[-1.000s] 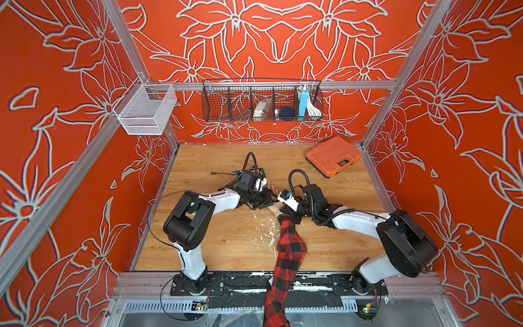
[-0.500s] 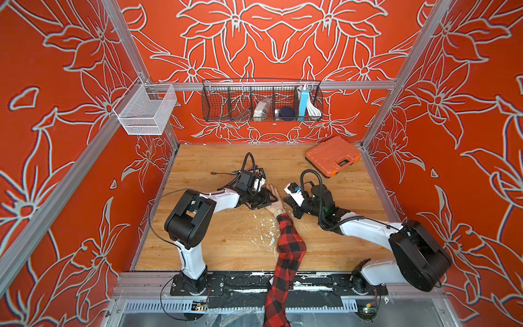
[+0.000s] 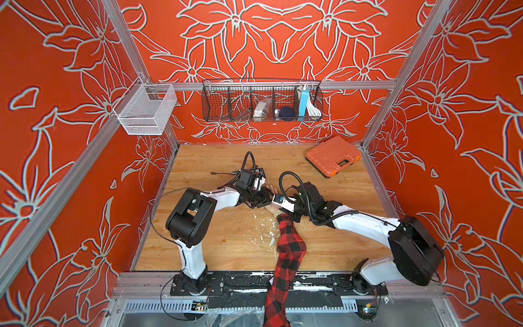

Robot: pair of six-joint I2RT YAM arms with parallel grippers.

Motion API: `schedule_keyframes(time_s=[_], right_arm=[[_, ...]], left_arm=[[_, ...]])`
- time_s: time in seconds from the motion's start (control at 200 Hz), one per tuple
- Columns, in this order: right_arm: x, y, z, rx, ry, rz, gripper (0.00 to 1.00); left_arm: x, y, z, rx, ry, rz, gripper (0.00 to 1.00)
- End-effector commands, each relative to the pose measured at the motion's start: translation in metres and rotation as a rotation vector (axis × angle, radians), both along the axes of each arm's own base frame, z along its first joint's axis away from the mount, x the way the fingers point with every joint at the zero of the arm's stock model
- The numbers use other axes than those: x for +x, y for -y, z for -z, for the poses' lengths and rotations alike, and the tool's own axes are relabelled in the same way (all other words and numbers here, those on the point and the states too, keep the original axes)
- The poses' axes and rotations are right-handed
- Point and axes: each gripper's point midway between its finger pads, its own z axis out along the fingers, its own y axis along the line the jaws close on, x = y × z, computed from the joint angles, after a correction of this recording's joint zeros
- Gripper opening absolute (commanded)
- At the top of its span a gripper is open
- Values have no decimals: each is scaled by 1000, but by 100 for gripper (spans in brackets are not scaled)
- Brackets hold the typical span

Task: Take off the watch
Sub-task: Untie the watch from the hand.

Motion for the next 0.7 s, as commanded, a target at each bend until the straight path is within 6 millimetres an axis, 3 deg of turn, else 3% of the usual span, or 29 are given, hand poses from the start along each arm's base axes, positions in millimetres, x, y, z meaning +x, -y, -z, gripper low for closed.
schedule_keyframes(time_s=[0.0,0.21,0.385,0.495,0.696], right_arm=[[-8,6,13,-86,-11,-65,23],[0,4,19,-123,-63,-17,14],[-4,-3,18,-75,-113,-18,18],[-11,-15,13,-8,-167,-44,16],[-11,-22,11,9,-199,-43,18]], left_arm=[[-8,-19,33,115,-91,-5,48],[5,-9,27,86,-98,45,47],[15,-1,26,66,-104,66,48],[22,4,24,54,-103,74,48],[34,15,6,8,-74,97,48]])
